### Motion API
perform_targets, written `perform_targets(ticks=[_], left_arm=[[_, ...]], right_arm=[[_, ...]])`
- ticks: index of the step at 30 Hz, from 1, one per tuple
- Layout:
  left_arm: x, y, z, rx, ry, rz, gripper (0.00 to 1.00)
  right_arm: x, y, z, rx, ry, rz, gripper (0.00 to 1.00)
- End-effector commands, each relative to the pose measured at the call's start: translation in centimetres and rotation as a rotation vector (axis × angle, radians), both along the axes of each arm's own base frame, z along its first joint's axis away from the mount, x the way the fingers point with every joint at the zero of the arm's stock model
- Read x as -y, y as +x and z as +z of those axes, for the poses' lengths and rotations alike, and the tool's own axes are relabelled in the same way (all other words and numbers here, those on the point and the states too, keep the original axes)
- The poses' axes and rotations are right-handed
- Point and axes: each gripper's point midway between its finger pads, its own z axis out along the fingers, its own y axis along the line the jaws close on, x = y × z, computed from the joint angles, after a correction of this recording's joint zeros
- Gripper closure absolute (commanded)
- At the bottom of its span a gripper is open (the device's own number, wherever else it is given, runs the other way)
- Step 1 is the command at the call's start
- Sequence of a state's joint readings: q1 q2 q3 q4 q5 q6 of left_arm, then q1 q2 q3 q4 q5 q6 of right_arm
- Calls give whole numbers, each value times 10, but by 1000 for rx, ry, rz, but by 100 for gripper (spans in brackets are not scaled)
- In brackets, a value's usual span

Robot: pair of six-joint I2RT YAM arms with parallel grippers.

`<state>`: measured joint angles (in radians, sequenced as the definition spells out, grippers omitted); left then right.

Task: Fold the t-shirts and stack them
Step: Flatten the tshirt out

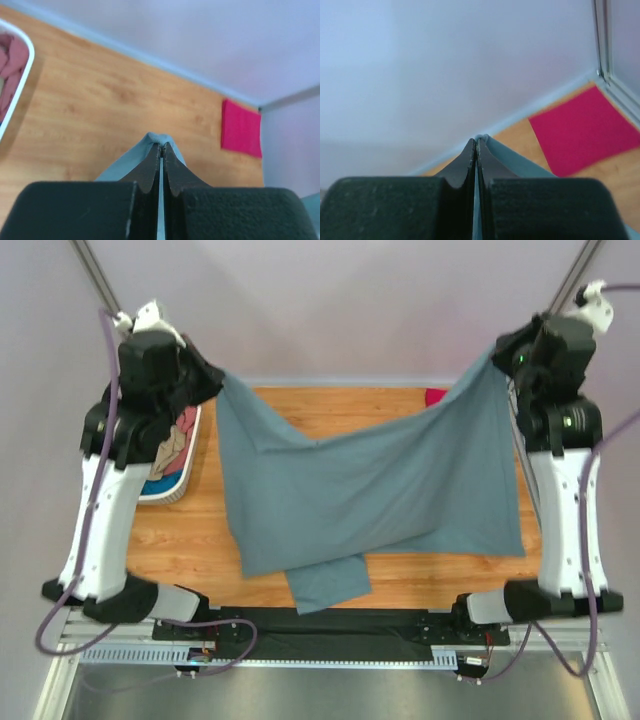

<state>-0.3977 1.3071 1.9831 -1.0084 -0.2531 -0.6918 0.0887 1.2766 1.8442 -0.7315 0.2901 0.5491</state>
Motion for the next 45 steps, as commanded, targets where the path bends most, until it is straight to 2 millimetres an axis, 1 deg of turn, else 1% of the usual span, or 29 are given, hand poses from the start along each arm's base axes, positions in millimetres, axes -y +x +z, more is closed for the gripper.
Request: perform_targets(ticks=[1, 2, 3, 4, 5, 7, 8, 9, 10, 11, 12, 13, 14, 15, 16, 17, 18, 19, 20, 21, 22, 23, 24, 27, 33, 38, 41, 44, 45], left_arm=[[-33, 36, 111, 307, -122, 138, 100], [-27, 66, 103, 273, -134, 128, 100], [-28, 71, 116, 290, -212, 110, 100], [-32, 66, 143, 356, -280, 40, 100], [-31, 72, 147, 359, -329, 1, 100], [-30, 73, 161, 395, -420, -74, 100], [-30, 58, 172, 430, -421, -92, 100], [-29, 60, 165, 421, -412, -97, 100], [-25, 52, 165, 422, -408, -127, 100], [-24, 33, 173, 447, -400, -146, 100], [-22, 30, 167, 434, -382, -158, 100], [-19, 21, 167, 435, -369, -179, 100], [-20, 5, 172, 455, -348, -185, 100], [-23, 0, 160, 424, -297, -176, 100], [-27, -6, 155, 412, -266, -151, 100], [-31, -26, 153, 424, -210, -145, 100], [-35, -22, 122, 337, -190, -123, 100], [-39, -47, 121, 357, -170, -102, 100], [-41, -53, 108, 340, -149, -99, 100], [-41, -47, 71, 252, -145, -93, 100], [-41, -72, 69, 275, -136, -103, 100], [-42, -79, 55, 241, -133, -95, 100], [-43, -83, 37, 203, -133, -89, 100], [-43, -119, 49, 269, -147, -93, 100], [-38, -188, 120, 466, -198, -133, 100], [-38, -227, 141, 539, -230, -136, 100], [-37, -237, 144, 533, -236, -145, 100], [-34, -227, 142, 501, -247, -153, 100], [-32, -214, 137, 466, -250, -160, 100]], right_arm=[[24, 31, 103, 281, -21, -58, 100], [22, 55, 104, 276, -25, -38, 100], [17, 43, 144, 375, -26, 10, 100], [28, 39, 160, 417, -26, -2, 100], [29, 47, 164, 428, -26, 15, 100], [29, 31, 189, 514, -30, 62, 100], [24, 1, 215, 607, -41, 82, 100], [26, -5, 216, 622, -35, 77, 100], [21, 2, 200, 585, -31, 112, 100], [18, -4, 201, 594, -33, 122, 100], [13, -22, 205, 607, -39, 139, 100], [11, -26, 201, 591, -38, 148, 100], [11, -20, 179, 520, -40, 148, 100], [9, -23, 171, 492, -48, 158, 100], [8, -36, 167, 480, -70, 157, 100], [11, -29, 133, 377, -73, 149, 100], [14, -30, 113, 323, -74, 131, 100], [12, -52, 108, 320, -86, 131, 100], [15, -44, 58, 186, -67, 121, 100], [16, -50, 40, 140, -68, 118, 100], [14, -74, 29, 117, -75, 117, 100], [17, -75, 1, 47, -66, 101, 100], [16, -86, -4, 42, -67, 98, 100], [10, -123, 3, 62, -84, 111, 100], [-12, -192, 34, 155, -69, 177, 100], [-26, -247, 47, 232, -26, 203, 100], [-31, -264, 54, 258, -10, 216, 100], [-30, -250, 51, 247, 2, 222, 100], [-30, -243, 51, 243, 6, 222, 100]])
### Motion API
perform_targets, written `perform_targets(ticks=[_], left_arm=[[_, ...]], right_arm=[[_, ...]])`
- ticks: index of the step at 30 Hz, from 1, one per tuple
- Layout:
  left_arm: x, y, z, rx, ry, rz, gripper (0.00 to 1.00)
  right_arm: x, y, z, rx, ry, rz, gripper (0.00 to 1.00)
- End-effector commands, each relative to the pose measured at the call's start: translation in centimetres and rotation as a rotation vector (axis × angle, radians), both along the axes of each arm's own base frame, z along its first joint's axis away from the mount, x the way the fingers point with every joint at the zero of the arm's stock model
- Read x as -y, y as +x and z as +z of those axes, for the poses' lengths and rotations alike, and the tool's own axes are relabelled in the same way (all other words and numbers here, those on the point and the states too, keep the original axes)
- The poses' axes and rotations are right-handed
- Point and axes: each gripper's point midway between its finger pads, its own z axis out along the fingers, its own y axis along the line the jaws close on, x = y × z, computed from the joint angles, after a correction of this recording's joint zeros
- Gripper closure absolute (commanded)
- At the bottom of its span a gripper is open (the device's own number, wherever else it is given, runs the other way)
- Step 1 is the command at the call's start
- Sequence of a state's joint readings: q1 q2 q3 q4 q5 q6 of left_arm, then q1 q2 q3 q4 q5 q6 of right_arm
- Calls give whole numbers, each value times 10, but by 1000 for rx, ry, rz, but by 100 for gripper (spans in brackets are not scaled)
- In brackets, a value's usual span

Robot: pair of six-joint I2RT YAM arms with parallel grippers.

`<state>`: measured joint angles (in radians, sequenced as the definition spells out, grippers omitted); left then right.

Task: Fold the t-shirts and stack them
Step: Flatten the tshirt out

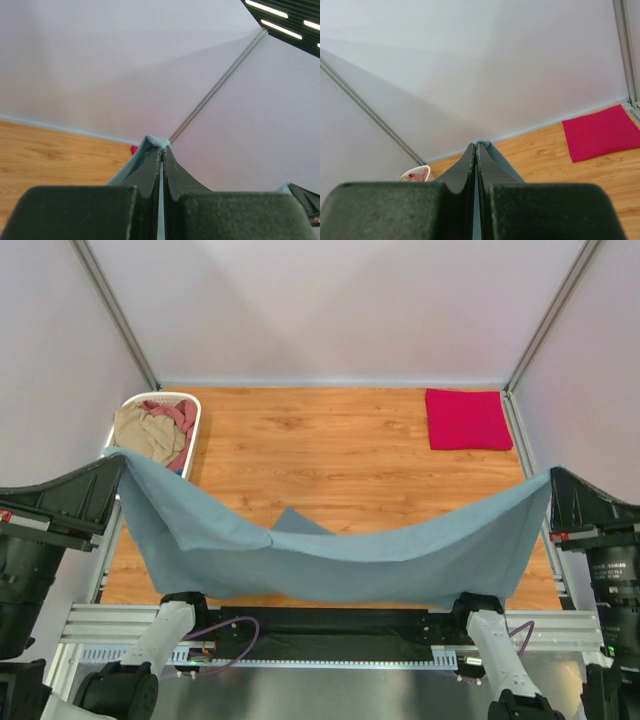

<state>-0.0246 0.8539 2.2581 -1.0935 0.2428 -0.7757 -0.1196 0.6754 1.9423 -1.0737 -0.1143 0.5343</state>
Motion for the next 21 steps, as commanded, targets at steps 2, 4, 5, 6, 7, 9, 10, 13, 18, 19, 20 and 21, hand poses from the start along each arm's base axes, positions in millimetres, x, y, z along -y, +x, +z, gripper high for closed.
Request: perform_targets(ticks=[2, 4, 5, 6, 7, 9, 10, 13, 18, 19, 20, 21], left_arm=[[12, 68, -31, -195, -5, -61, 100], [13, 105, -38, -216, 2, -63, 100], [11, 131, -56, -270, -1, -45, 100], [8, 153, -62, -289, 1, -27, 100], [5, 171, -61, -275, -1, -7, 100], [-1, 215, -60, -276, -19, 33, 100], [-1, 226, -52, -260, -29, 35, 100], [5, 273, -26, -221, -67, 4, 100], [5, 323, 22, -129, -124, -13, 100], [-8, 319, 38, -78, -142, 8, 100], [-9, 313, 48, -45, -156, -3, 100], [-10, 307, 63, 12, -179, -14, 100]], right_arm=[[-1, 63, -17, -109, 47, 46, 100], [-3, 94, -6, -78, 59, 80, 100], [-2, 115, -13, -99, 89, 92, 100], [-2, 128, 3, -33, 91, 101, 100], [1, 156, -1, -52, 107, 104, 100], [5, 192, 6, -13, 123, 109, 100], [10, 225, -2, -45, 136, 103, 100], [10, 261, 24, 15, 112, 134, 100], [16, 331, 38, -50, 38, 144, 100], [16, 315, 73, 37, 4, 138, 100], [18, 314, 80, 55, -3, 133, 100], [21, 315, 85, 70, -10, 128, 100]])
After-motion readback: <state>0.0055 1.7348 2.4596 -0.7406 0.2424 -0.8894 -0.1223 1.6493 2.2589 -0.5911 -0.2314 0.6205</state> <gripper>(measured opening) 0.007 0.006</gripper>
